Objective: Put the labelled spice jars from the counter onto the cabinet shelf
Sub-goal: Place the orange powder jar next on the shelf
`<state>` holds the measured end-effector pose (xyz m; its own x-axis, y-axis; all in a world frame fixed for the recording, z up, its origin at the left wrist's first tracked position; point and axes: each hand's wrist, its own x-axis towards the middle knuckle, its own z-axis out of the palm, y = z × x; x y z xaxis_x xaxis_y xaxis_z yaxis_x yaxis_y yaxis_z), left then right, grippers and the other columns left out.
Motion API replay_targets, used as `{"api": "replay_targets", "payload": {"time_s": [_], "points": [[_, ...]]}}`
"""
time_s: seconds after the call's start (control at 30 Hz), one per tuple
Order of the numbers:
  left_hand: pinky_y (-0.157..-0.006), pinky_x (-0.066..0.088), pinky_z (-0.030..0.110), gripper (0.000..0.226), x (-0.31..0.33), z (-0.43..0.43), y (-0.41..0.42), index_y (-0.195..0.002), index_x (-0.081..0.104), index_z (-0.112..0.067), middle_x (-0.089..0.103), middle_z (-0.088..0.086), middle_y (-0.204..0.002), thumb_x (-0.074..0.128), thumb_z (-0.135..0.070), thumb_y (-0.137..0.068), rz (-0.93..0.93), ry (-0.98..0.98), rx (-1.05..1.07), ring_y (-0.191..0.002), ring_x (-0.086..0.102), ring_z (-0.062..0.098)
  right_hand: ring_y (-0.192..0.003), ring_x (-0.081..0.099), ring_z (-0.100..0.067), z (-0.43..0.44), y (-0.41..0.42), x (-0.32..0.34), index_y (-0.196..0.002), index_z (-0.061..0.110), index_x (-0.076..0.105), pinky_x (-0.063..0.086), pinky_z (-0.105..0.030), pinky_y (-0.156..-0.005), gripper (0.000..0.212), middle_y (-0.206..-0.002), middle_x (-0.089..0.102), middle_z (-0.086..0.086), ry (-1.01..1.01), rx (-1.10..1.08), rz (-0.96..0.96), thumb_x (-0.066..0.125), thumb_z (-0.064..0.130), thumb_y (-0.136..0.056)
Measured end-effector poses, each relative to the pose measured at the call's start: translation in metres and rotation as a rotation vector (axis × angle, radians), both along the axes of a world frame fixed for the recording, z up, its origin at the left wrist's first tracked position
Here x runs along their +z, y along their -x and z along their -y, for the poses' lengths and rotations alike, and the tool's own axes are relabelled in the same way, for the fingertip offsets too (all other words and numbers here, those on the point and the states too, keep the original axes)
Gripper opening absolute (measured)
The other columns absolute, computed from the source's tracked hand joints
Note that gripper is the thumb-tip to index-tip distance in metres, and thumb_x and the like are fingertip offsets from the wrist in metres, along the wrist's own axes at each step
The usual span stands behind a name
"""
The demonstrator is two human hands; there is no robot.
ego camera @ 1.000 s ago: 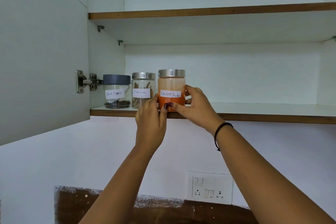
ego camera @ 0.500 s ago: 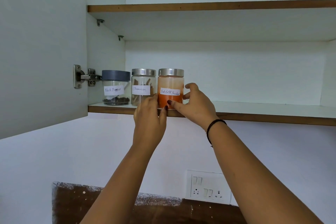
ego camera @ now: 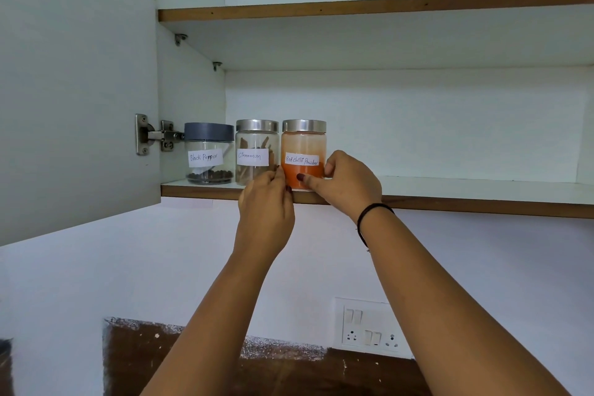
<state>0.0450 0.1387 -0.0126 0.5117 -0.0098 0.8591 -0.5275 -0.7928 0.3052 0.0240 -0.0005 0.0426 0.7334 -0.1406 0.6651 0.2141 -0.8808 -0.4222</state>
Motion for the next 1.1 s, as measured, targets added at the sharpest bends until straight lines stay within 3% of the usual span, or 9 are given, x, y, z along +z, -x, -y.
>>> {"api": "replay_targets", "payload": {"time_s": [0.2, 0.33, 0.53, 0.7, 0.8, 0.9, 1.0, 1.1], "points": [[-0.103, 0.047, 0.04, 0.04, -0.0012, 0.0, -0.0002, -0.14, 0.054, -0.01, 0.063, 0.009, -0.128, 0.043, -0.02, -0.103, -0.006, 0.008, 0.013, -0.116, 0.056, 0.023, -0.076, 0.052, -0.016, -0.001, -0.0017, -0.0014, -0.088, 0.021, 0.045, 0.034, -0.022, -0.054, 0.047, -0.08, 0.052, 0.005, 0.016, -0.031, 0.022, 0.065, 0.062, -0.081], [-0.094, 0.05, 0.038, 0.036, -0.0016, -0.0006, 0.0, -0.133, 0.059, -0.009, 0.064, 0.01, -0.115, 0.042, -0.018, -0.102, 0.004, 0.002, 0.028, -0.105, 0.057, 0.023, -0.069, 0.047, -0.013, 0.0001, -0.0008, -0.0036, -0.081, 0.02, 0.045, 0.027, -0.02, -0.05, 0.052, -0.066, 0.04, 0.009, -0.012, -0.021, 0.053, 0.065, 0.068, -0.076], [-0.091, 0.05, 0.039, 0.035, -0.0028, -0.0012, -0.0008, -0.13, 0.061, -0.008, 0.064, 0.01, -0.111, 0.041, -0.016, -0.102, 0.018, -0.001, 0.027, -0.101, 0.057, 0.024, -0.066, 0.047, -0.012, 0.0016, 0.0004, -0.0055, -0.066, 0.024, 0.036, 0.027, -0.021, -0.05, 0.056, -0.064, 0.041, 0.007, -0.022, 0.013, 0.084, 0.066, 0.07, -0.073], [-0.09, 0.05, 0.036, 0.034, -0.0028, -0.0009, -0.0003, -0.131, 0.061, -0.01, 0.064, 0.01, -0.11, 0.042, -0.017, -0.103, 0.018, 0.002, 0.03, -0.1, 0.057, 0.023, -0.065, 0.045, -0.01, 0.0022, 0.0047, -0.0066, -0.064, 0.026, 0.034, 0.025, -0.02, -0.049, 0.054, -0.063, 0.04, 0.009, -0.02, 0.026, 0.09, 0.068, 0.067, -0.075], [-0.088, 0.049, 0.035, 0.035, -0.0029, -0.0005, -0.0001, -0.131, 0.06, -0.009, 0.063, 0.01, -0.108, 0.042, -0.017, -0.103, 0.027, 0.008, 0.03, -0.098, 0.056, 0.022, -0.073, 0.05, -0.013, 0.0035, 0.0042, -0.0076, -0.075, 0.02, 0.044, 0.028, -0.019, -0.052, 0.051, -0.069, 0.045, 0.008, -0.015, 0.034, 0.089, 0.069, 0.064, -0.076], [-0.089, 0.05, 0.035, 0.035, -0.0013, 0.0005, 0.0018, -0.132, 0.06, -0.01, 0.063, 0.009, -0.108, 0.043, -0.017, -0.103, 0.024, 0.006, 0.036, -0.098, 0.056, 0.022, -0.082, 0.055, -0.016, 0.0044, 0.0041, -0.0063, -0.098, 0.017, 0.053, 0.041, -0.024, -0.065, 0.054, -0.09, 0.058, 0.001, -0.052, 0.047, 0.108, 0.072, 0.061, -0.075], [-0.091, 0.05, 0.034, 0.036, -0.0001, 0.0014, 0.0035, -0.134, 0.059, -0.012, 0.062, 0.008, -0.109, 0.044, -0.018, -0.103, 0.012, 0.006, 0.059, -0.1, 0.056, 0.021, -0.1, 0.062, -0.02, 0.004, 0.0041, -0.0063, -0.121, 0.015, 0.059, 0.043, -0.024, -0.076, 0.064, -0.112, 0.066, -0.002, -0.035, 0.046, 0.1, 0.069, 0.061, -0.078], [-0.091, 0.049, 0.033, 0.036, -0.0001, 0.0014, 0.0049, -0.135, 0.058, -0.012, 0.063, 0.008, -0.11, 0.043, -0.018, -0.103, 0.011, -0.002, 0.069, -0.101, 0.056, 0.021, -0.107, 0.062, -0.021, 0.0029, 0.0046, -0.0073, -0.125, 0.015, 0.06, 0.043, -0.025, -0.078, 0.065, -0.119, 0.066, -0.003, -0.003, 0.026, 0.081, 0.066, 0.062, -0.08]]}}
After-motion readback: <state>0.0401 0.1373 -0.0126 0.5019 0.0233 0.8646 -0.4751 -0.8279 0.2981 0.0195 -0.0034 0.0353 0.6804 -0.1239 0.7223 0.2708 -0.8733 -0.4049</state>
